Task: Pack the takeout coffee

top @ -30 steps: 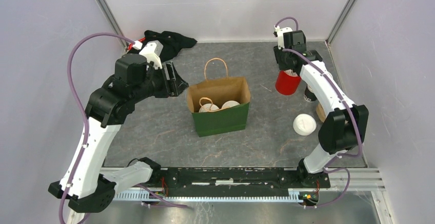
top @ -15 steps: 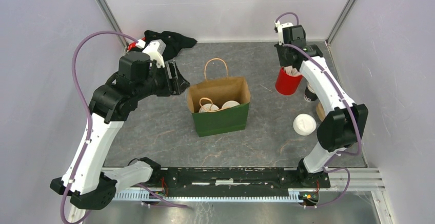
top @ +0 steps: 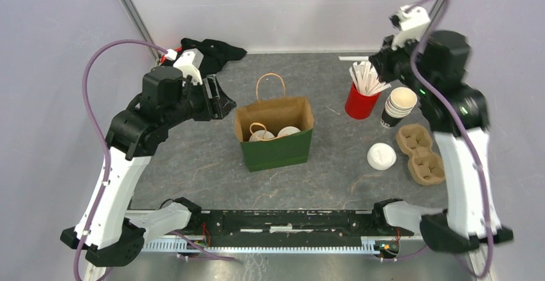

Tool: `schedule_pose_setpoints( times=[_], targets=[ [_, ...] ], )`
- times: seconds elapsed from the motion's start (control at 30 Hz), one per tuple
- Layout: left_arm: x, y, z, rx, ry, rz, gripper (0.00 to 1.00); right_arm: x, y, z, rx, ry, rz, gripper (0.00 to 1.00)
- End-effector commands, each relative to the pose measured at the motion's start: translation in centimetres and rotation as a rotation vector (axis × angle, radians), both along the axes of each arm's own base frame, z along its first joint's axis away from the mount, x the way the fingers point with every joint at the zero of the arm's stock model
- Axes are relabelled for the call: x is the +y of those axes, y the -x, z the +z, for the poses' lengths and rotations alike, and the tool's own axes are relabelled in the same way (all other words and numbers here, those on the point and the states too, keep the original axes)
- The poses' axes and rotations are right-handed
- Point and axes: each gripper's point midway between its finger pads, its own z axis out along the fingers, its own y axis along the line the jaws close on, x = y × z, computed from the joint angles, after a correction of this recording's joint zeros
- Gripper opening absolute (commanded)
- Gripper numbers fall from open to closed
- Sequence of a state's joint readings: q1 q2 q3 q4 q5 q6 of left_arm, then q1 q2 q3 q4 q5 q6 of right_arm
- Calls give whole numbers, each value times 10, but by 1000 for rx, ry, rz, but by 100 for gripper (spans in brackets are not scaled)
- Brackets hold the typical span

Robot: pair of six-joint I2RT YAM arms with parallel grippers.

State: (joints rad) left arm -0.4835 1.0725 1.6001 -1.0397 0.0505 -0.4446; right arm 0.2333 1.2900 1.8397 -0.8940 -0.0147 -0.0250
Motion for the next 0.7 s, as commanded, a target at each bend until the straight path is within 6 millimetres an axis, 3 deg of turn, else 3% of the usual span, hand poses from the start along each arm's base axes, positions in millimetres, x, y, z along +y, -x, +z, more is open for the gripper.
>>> schedule_pose_setpoints(
  times=[0.0, 0.13, 0.3, 0.47, 0.67],
  targets=[
    [7, 0, 30, -108, 57, 43, 69, 66, 98, 78, -274, -167, 508, 0],
    [10, 2, 29, -110, 54, 50, 69, 96, 139, 85, -240, -269, 748, 0],
    [11, 6, 25, -95, 49, 44, 69, 116, 155, 66, -135, -343, 887, 0],
    [12, 9, 22, -86, 50, 47, 69, 127, 134, 22, 19, -258, 819, 0],
    [10, 8, 17, -76, 60, 47, 69, 139, 96, -4, 78, -85, 680, 0]
  ],
)
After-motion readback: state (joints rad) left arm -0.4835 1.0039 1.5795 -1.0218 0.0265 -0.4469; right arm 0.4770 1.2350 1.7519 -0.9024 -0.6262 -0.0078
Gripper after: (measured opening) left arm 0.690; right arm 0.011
